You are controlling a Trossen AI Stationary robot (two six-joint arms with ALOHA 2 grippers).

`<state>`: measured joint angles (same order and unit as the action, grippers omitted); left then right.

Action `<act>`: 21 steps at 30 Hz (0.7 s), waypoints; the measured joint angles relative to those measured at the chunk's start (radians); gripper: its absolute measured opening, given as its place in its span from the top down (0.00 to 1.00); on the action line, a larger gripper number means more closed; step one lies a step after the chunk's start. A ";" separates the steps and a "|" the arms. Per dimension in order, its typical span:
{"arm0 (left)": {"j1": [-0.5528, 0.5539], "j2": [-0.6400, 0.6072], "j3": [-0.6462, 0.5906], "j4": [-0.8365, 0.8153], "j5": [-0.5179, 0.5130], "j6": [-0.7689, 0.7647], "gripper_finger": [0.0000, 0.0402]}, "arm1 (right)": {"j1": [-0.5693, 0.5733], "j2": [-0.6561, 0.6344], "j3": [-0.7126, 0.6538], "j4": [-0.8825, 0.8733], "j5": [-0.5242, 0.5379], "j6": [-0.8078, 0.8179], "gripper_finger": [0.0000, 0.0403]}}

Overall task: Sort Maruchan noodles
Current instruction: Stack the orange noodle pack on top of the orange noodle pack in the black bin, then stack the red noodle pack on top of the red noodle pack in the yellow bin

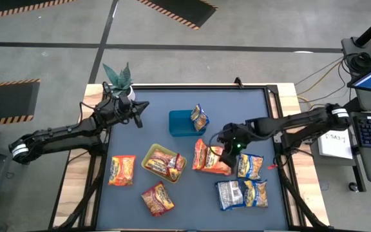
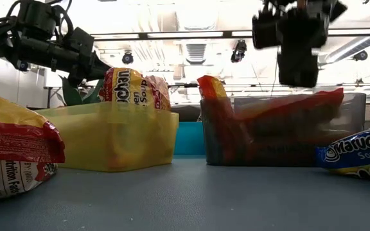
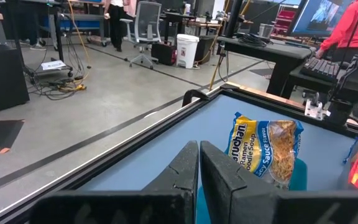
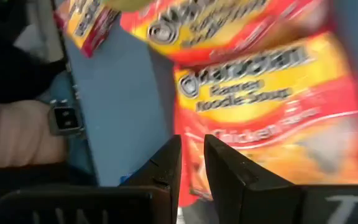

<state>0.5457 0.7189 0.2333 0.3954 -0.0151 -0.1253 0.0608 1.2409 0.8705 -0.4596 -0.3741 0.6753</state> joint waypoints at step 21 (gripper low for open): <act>-0.095 -0.005 0.049 0.039 0.156 -0.156 1.00 | -0.076 -0.082 0.062 0.299 0.220 -0.884 0.86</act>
<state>0.4512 0.7139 0.2820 0.4339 0.1409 -0.2813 -0.0154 1.1588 0.9329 -0.1608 -0.1543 -0.2084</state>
